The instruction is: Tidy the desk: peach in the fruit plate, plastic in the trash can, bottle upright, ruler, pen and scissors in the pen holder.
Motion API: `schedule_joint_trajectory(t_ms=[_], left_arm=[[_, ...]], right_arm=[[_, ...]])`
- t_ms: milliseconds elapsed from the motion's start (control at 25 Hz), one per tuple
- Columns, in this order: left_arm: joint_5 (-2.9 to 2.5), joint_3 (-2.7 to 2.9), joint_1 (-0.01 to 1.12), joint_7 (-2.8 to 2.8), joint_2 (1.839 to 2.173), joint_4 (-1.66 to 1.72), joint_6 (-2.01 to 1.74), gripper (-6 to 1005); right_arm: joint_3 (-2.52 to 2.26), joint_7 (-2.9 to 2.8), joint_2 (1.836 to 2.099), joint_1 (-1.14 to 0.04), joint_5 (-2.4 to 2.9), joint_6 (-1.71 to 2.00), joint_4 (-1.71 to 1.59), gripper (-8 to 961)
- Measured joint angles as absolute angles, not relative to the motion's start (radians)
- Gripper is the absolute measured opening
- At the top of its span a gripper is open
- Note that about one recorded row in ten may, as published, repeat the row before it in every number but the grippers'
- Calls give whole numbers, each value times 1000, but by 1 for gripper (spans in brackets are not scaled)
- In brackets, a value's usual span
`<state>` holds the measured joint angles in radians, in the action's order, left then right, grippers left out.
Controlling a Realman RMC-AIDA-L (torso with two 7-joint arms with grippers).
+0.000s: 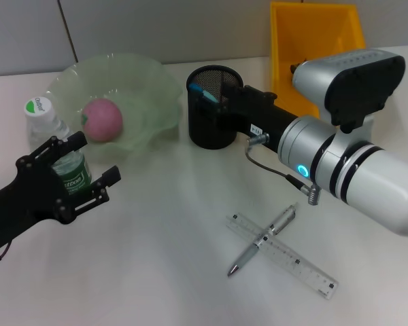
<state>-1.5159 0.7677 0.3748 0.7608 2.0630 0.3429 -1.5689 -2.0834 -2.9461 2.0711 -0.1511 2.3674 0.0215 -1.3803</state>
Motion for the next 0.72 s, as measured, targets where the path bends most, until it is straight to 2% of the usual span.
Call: schedule_joint_trajectory(t_ms=[320, 520, 720], left_arm=[[-1510, 762, 386, 776, 2063, 348, -1576, 844], [-1499, 760, 384, 797, 2059, 360, -1599, 844], [-1497, 761, 356, 799, 2060, 395, -1624, 844]], right_arm=[[-2023, -2944, 2066, -164, 2283, 137, -1489, 581], [-1828, -2931, 2054, -205, 2088, 433, -1586, 580], [-1600, -2764, 2069, -262, 1853, 776, -1577, 578]])
